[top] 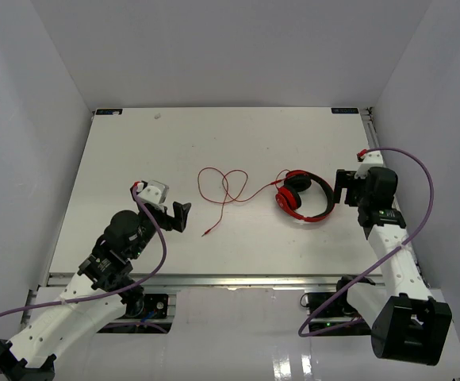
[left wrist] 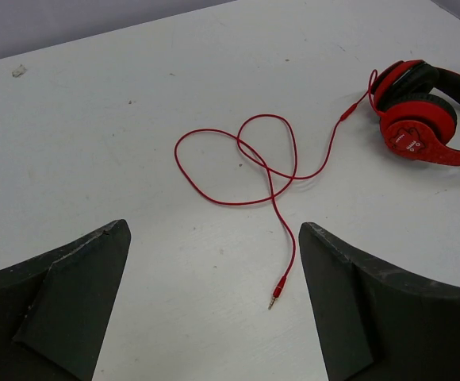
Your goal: Wrap the headphones
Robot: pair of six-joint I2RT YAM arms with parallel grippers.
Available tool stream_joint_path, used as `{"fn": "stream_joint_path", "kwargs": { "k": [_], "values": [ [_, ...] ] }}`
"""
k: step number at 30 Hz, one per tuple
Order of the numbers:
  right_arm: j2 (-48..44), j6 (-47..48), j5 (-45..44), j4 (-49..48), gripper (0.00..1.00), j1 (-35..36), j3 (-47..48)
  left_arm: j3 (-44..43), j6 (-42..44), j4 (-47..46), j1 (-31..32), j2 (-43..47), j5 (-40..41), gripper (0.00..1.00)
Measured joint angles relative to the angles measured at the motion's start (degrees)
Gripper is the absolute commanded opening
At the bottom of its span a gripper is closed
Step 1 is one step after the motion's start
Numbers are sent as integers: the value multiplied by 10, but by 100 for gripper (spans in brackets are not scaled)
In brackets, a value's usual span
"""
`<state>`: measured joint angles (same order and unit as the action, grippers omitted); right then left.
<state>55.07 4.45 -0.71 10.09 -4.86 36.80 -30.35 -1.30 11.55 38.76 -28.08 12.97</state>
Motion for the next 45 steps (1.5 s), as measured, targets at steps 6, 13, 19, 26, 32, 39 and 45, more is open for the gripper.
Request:
{"fn": "stream_joint_path", "kwargs": {
  "k": [6,13,19,26,32,39,45],
  "values": [
    [26,76,88,25,90,0,7,0,0,0,0,0,-2,98],
    [58,150,206,64,90,1,12,0,0,0,0,0,-4,98],
    [138,58,149,70,93,-7,36,0,0,0,0,-1,-6,98],
    [241,-52,88,73,99,-9,109,0,0,0,0,-2,-7,98],
    [317,-100,64,71,85,-9,121,0,0,0,0,-2,-8,98],
    [348,-115,44,64,53,-9,117,0,1,0,0,-2,-8,98],
    [368,-101,36,44,39,-9,125,0,1,0,0,0,-23,98]
  ]
}}
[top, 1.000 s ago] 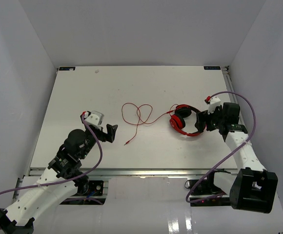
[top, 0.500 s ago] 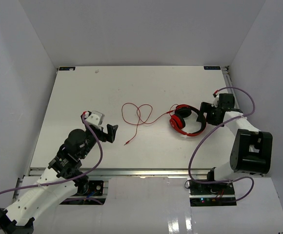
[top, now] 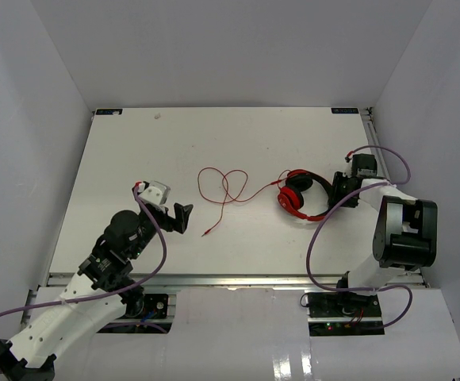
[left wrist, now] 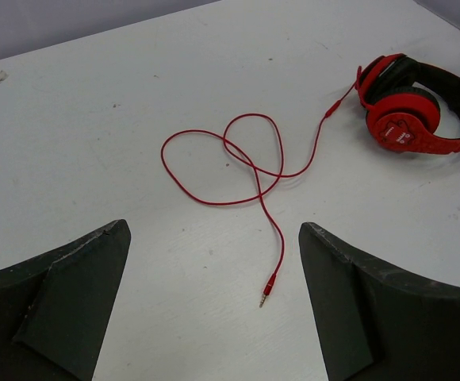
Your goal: Wrap the headphones
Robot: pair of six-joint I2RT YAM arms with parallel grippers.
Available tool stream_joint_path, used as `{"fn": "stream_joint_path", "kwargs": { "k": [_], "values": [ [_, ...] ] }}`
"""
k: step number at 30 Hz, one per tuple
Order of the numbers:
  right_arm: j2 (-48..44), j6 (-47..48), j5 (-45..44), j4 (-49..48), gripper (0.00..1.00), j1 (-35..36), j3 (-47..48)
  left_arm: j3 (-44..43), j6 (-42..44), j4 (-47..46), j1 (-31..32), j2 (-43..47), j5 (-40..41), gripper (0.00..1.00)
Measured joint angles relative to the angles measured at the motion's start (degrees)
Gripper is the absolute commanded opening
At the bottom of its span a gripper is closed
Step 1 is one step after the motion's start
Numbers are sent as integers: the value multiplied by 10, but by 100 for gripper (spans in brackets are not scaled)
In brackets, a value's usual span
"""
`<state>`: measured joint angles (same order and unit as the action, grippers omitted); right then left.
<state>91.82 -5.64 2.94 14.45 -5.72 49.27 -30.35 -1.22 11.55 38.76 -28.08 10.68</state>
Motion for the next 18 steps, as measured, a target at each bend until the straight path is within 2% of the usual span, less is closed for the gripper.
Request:
{"fn": "stream_joint_path", "kwargs": {
  "k": [3,5,8,11,13,15,18],
  "values": [
    [4,7,4,-10,28,0,1,4,0,-6,0,11,-26,98],
    [7,14,8,-14,17,0,2,10,0,-13,0,18,-49,98],
    [12,24,13,-15,8,-2,5,21,-1,-26,0,21,-91,98],
    [14,33,22,-13,8,-3,8,27,-2,-30,0,14,-135,97],
    [11,41,40,-10,8,-5,8,27,-2,-36,0,-1,-170,90],
    [3,49,67,1,8,-7,8,27,2,-41,0,-24,-208,87],
    [-50,80,113,26,8,-7,-2,25,4,-47,0,-75,-270,86]
  ]
}}
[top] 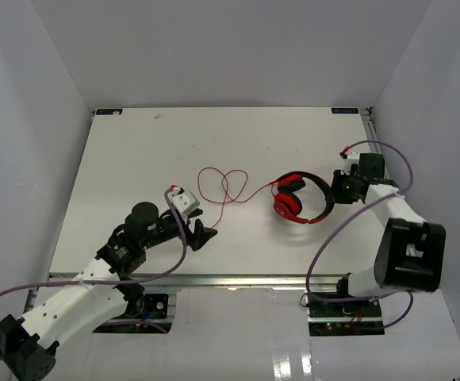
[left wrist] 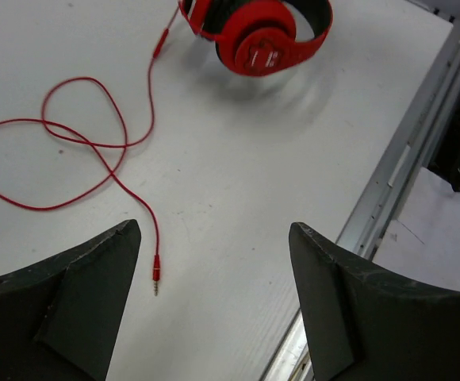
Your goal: Wrap the headphones
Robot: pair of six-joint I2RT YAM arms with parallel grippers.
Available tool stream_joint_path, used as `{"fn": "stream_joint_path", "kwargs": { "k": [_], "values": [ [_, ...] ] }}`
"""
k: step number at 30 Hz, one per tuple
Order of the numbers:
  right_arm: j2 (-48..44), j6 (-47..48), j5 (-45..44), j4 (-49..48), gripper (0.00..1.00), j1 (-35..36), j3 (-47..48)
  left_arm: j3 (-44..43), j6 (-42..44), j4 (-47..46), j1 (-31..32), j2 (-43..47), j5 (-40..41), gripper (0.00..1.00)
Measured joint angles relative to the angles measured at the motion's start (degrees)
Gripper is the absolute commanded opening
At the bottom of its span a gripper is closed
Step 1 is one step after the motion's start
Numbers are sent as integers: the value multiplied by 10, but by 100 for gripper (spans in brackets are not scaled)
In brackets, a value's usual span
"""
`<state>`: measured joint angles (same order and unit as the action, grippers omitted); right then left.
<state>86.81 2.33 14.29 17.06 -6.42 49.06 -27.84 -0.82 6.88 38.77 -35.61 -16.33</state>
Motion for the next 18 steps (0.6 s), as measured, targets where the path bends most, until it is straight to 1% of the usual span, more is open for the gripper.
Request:
{"fn": "stream_joint_path", "kwargs": {
  "k": [3,6,8,11,14,18],
  "values": [
    [-103,42,59,26,8,-2,-13,-3,8,-5,3,-61,-51,86],
    [-206,87,134,37,8,-9,-19,-11,20,-4,13,-94,-71,87],
    [-255,116,180,53,8,-13,-19,-29,36,-7,22,-122,-83,89],
    [-303,152,235,84,8,-15,-17,-58,60,-17,28,-158,-98,92],
    [-324,165,270,105,8,-14,-6,-83,77,-35,30,-185,-111,98],
    [-345,161,289,125,8,-15,35,-109,82,-56,33,-234,-136,98]
  ]
}}
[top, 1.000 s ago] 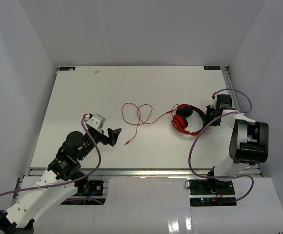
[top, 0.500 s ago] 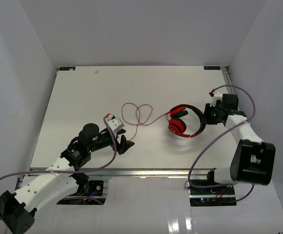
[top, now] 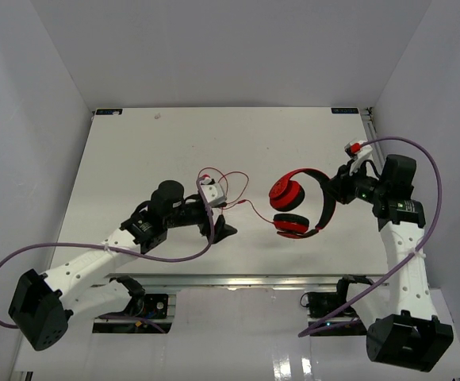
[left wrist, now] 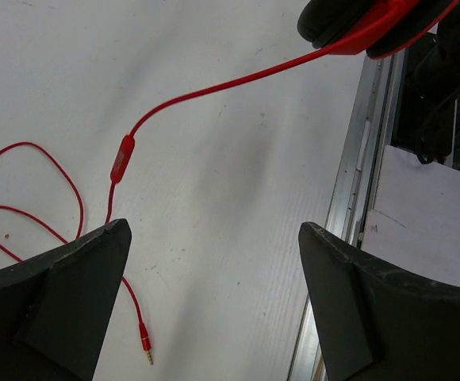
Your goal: Wrap the headphones
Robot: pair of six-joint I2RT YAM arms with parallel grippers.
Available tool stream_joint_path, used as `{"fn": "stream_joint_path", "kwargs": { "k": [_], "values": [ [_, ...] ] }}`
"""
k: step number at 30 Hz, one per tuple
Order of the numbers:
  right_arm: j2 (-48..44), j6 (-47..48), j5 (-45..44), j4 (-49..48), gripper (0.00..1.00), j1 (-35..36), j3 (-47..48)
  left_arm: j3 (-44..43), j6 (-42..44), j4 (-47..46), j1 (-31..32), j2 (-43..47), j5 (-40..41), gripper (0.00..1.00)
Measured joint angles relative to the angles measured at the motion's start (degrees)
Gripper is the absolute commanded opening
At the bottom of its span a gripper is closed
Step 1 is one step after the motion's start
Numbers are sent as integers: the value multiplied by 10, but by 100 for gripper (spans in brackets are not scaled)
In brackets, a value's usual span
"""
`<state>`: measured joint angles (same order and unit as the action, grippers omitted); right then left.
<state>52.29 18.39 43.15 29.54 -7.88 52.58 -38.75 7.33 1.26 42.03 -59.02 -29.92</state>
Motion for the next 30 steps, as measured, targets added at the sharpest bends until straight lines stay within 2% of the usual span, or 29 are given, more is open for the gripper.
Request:
{"fn": "stream_joint_path", "kwargs": {
  "k": [8,17,26,30],
  "values": [
    [-41,-31,52,1,8,0,89,17,19,-50,26,-33,-9,98],
    [-51,-74,99,4,8,0,97,82,85,-150,28,-39,32,98],
    [-56,-111,127,1,8,0,147,123,42,-294,28,-103,10,97],
    [-54,-129,138,-2,8,0,151,128,11,-357,28,-116,3,87]
  ]
}}
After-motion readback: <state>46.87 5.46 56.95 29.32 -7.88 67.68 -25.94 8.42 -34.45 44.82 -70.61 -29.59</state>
